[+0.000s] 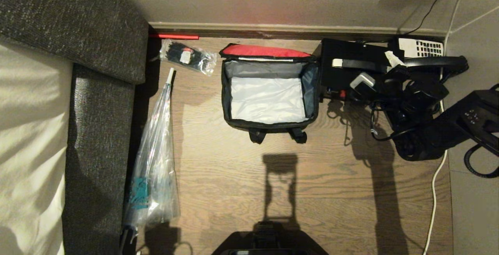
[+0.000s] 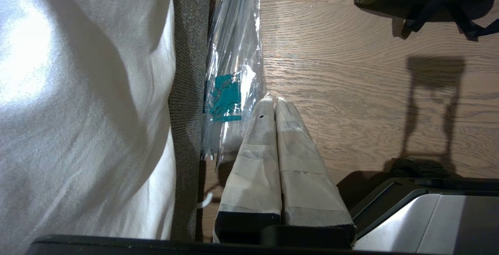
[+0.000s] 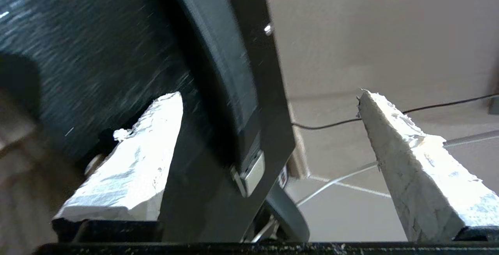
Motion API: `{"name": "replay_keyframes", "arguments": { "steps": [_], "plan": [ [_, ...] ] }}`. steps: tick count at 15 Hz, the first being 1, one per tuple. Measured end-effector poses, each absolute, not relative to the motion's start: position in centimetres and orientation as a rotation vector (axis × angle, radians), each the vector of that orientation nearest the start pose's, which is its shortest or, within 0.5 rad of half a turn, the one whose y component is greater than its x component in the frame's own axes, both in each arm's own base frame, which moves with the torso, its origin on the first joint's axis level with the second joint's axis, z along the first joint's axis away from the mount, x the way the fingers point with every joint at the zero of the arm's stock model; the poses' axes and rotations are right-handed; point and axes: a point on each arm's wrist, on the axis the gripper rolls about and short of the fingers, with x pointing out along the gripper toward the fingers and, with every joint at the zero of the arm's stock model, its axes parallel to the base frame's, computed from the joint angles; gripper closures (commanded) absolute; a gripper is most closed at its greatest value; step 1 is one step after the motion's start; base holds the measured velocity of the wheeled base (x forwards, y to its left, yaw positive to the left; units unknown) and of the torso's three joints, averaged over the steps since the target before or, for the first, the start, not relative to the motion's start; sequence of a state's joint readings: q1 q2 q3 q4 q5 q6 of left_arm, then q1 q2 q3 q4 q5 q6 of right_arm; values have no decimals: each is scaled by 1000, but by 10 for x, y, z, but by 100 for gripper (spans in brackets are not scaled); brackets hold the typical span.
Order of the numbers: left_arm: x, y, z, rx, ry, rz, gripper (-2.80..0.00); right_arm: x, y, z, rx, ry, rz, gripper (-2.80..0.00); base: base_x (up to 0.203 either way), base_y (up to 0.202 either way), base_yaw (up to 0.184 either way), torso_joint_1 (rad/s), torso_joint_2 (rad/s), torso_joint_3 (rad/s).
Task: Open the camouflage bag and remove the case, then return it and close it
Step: Place the black box back
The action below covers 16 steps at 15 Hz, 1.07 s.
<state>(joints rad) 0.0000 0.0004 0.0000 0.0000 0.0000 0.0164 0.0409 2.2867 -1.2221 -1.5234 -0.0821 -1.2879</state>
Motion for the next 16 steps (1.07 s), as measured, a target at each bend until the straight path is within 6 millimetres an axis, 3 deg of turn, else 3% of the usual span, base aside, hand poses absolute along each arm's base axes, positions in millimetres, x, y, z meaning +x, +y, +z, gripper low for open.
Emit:
{"name": "replay_keyframes", "arguments": {
  "steps": [16],
  "plan": [
    [-23,0,75,16,0,0,0,476,15,162,-1194,-470,-441,-280,0,0,0,0,0,0]
  ]
}}
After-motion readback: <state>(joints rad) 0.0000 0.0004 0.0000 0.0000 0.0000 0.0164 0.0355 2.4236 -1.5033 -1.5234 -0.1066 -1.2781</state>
